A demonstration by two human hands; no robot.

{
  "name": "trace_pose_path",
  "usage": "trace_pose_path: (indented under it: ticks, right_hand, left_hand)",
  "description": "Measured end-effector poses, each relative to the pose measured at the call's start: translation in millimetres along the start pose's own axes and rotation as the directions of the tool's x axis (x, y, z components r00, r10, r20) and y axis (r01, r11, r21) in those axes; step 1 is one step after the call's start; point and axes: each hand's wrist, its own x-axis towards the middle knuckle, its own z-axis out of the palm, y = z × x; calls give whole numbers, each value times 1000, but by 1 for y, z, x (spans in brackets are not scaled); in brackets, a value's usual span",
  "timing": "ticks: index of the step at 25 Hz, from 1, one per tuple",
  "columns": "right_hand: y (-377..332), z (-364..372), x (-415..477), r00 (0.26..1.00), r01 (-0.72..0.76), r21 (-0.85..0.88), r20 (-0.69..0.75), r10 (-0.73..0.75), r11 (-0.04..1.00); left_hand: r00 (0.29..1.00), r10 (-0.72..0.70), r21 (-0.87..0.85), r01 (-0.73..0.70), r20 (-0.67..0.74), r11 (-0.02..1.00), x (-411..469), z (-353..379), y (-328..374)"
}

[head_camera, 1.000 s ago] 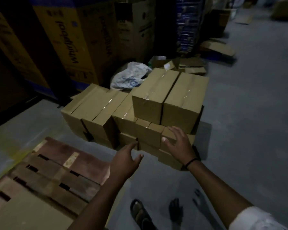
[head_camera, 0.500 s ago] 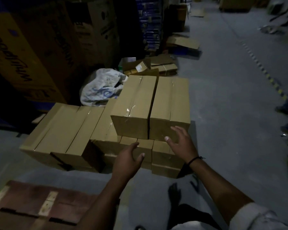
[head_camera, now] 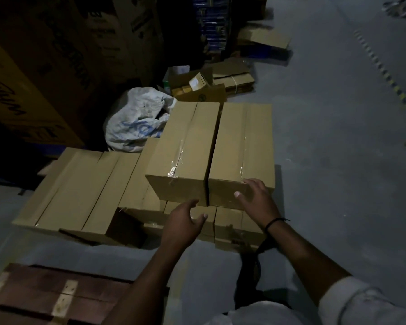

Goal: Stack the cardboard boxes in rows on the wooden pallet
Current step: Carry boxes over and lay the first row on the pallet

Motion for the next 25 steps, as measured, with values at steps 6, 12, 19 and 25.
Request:
trace_pose_path:
  ticks: [6,12,19,25]
  right_hand:
    - [40,-26,86,995,-2,-313,90,32,950]
    - [67,-31,133,978,-6,-466,180,102,885]
    - [75,-22,164,951,-86,-435,233,204,896]
    - [72,-9,161,902,88,-621,381,202,779]
  left_hand:
    - [997,-33,127,23,73,992,86,18,42]
    - [993,-56,124,42,108,991,152,48,70]
    - [971,-92,252,35,219,967,201,64,72]
    - [943,-89,294,-10,322,956,235,66,63]
